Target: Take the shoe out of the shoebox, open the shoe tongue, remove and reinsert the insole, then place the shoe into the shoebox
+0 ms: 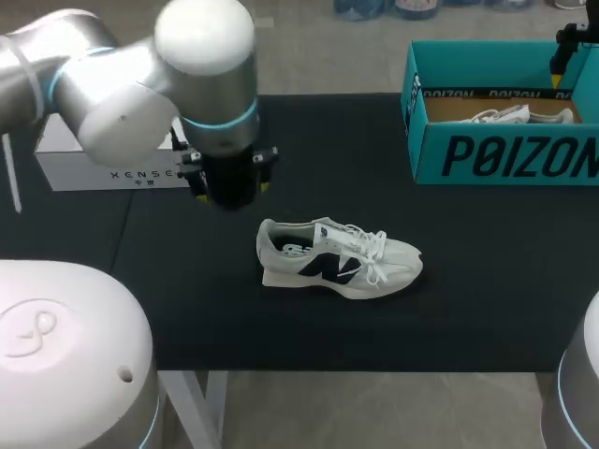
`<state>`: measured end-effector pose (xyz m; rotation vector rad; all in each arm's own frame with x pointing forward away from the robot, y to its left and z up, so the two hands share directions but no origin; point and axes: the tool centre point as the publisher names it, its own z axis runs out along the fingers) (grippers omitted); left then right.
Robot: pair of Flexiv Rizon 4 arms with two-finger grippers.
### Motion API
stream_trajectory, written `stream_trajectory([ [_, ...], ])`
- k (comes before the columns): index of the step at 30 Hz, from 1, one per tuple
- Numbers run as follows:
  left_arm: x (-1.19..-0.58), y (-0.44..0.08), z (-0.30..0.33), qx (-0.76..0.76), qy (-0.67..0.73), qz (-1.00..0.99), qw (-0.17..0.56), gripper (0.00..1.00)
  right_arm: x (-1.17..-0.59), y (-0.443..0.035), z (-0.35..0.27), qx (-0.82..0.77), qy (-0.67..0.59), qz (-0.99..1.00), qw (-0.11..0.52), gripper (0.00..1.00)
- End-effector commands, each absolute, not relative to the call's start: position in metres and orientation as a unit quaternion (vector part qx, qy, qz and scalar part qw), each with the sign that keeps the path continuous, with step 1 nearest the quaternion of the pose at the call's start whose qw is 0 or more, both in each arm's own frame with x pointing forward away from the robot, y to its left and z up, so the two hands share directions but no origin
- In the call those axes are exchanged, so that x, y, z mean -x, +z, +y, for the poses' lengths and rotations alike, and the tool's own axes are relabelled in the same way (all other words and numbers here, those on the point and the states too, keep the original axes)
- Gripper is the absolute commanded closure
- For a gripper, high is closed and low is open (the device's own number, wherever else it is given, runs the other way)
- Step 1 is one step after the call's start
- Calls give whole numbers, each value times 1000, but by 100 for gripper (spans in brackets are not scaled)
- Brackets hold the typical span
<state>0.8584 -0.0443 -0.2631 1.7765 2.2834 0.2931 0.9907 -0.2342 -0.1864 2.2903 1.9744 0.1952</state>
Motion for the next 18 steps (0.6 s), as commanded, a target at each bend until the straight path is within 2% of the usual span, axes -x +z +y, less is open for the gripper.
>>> stream_trajectory([
  [1, -853, -258, 20, -558, -201, 780, 201, 0, -990, -186, -234, -755, 64, 650, 57, 0],
  [2, -852, -258, 28, -535, -265, 775, 206, 0, -990, -186, -234, -755, 64, 650, 57, 0],
  [5, -850, -262, 43, -497, -330, 768, 232, 0, -990, -186, -234, -755, 64, 650, 57, 0],
  [13, -836, -266, 57, -468, -350, 778, 231, 0, -990, -186, -234, -755, 64, 650, 57, 0],
  [18, -831, -275, 65, -398, -371, 809, 224, 0, -990, -186, -234, -755, 64, 650, 57, 0],
])
